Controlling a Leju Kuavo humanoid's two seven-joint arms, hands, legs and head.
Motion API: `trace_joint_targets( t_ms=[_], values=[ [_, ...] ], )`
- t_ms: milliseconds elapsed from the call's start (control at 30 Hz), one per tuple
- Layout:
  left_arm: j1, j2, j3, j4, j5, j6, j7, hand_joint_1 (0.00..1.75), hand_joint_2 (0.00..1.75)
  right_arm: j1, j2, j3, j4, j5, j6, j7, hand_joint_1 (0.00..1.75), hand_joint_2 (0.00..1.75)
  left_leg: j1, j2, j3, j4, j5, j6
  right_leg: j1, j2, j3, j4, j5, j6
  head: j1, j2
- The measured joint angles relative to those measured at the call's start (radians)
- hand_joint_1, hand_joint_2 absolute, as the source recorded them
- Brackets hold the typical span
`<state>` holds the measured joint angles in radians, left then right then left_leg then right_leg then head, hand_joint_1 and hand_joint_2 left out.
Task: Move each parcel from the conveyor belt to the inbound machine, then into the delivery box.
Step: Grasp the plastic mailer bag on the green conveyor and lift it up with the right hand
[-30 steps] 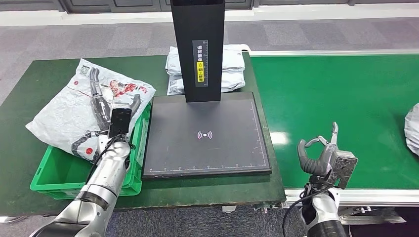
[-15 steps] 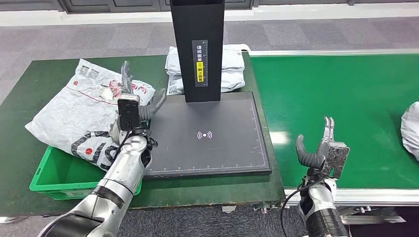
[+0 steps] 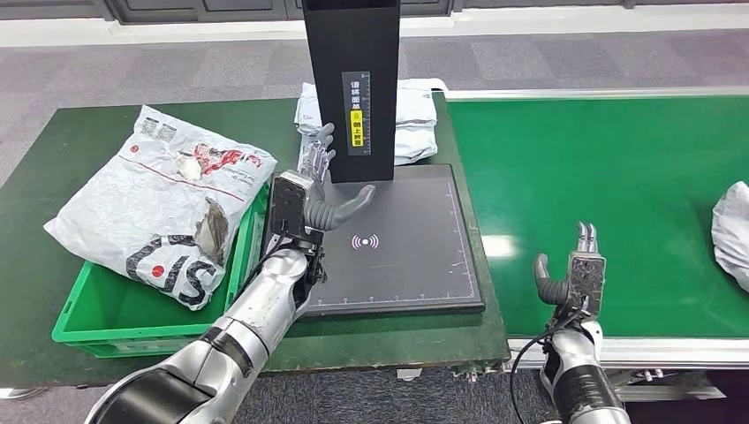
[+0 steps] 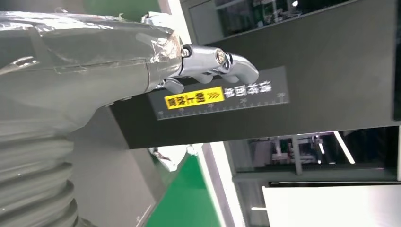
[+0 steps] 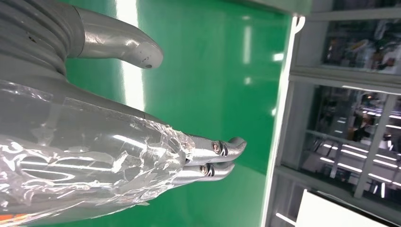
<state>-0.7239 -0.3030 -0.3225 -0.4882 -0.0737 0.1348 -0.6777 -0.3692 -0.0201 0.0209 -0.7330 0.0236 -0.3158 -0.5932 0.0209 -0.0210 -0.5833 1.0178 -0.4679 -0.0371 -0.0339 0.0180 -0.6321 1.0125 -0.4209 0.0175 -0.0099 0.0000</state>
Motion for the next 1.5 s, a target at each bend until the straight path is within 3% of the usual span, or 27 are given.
trace_joint_targets(
  t_ms=[400, 667, 1000, 1500],
  values=[
    [-0.006, -0.002, -0.023, 0.068, -0.019, 0.025, 0.072, 0.00, 1.75, -0.032, -0.013, -0.010, 0.093, 0.052, -0.048, -0.005, 0.00, 1.75, 0.000, 0.000, 0.000, 0.000, 0.000, 0.000, 0.000, 0.000, 0.000, 0.000, 0.000, 0.000, 0.000, 0.000],
    [-0.006, -0.001, -0.032, 0.116, -0.055, -0.009, 0.203, 0.00, 1.75, -0.053, -0.014, -0.026, 0.135, 0.047, -0.020, -0.024, 0.00, 1.75, 0.000, 0.000, -0.001, 0.000, 0.000, 0.000, 0.000, 0.000, 0.000, 0.000, 0.000, 0.000, 0.000, 0.000],
    [-0.005, 0.000, -0.033, 0.127, -0.049, 0.019, 0.126, 0.00, 1.75, -0.072, -0.014, -0.028, 0.175, 0.079, -0.062, -0.017, 0.00, 1.75, 0.000, -0.001, -0.001, 0.000, 0.000, 0.000, 0.000, 0.000, 0.000, 0.000, 0.000, 0.000, 0.000, 0.000],
    [0.021, -0.030, -0.031, 0.118, -0.051, 0.145, 0.047, 0.00, 1.75, -0.079, -0.018, -0.031, 0.208, 0.124, -0.128, -0.016, 0.00, 1.75, 0.000, -0.001, -0.001, 0.000, 0.000, 0.000, 0.000, 0.000, 0.000, 0.000, 0.000, 0.000, 0.000, 0.000]
  ],
)
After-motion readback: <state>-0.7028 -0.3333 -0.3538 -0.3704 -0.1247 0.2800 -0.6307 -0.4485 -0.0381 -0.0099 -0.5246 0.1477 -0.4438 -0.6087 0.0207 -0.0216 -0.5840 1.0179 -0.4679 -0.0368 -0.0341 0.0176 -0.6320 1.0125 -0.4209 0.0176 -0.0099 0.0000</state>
